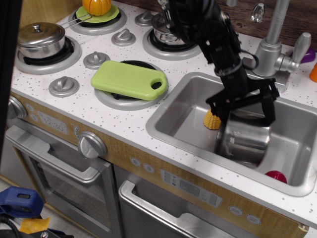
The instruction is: Flip pot upright in sink
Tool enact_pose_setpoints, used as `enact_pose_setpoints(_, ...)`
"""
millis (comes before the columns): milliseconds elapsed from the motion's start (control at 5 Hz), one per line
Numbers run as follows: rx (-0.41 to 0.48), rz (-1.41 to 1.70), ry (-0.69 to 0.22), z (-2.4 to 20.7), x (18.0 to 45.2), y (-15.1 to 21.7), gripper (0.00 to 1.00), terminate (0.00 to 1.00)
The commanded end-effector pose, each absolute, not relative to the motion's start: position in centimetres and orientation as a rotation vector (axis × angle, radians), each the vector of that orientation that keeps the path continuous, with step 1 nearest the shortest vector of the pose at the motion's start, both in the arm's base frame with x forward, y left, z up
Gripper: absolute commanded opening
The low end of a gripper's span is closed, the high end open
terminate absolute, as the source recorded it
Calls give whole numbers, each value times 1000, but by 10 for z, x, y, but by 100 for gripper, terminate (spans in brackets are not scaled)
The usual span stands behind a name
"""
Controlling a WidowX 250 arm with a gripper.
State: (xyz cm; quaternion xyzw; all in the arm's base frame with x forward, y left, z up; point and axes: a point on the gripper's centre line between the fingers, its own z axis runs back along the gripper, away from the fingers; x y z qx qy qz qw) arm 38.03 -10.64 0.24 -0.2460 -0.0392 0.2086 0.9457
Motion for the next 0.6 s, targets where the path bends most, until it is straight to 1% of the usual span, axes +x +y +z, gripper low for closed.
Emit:
enact_pose_setpoints(0,-514,533,-256,24,388,-122,0,0)
enact_pose_setpoints(200,-468,554,-281,24,389,-127,0,0)
enact_pose_setpoints(400,-449,536,-287,22,391,-126,0,0)
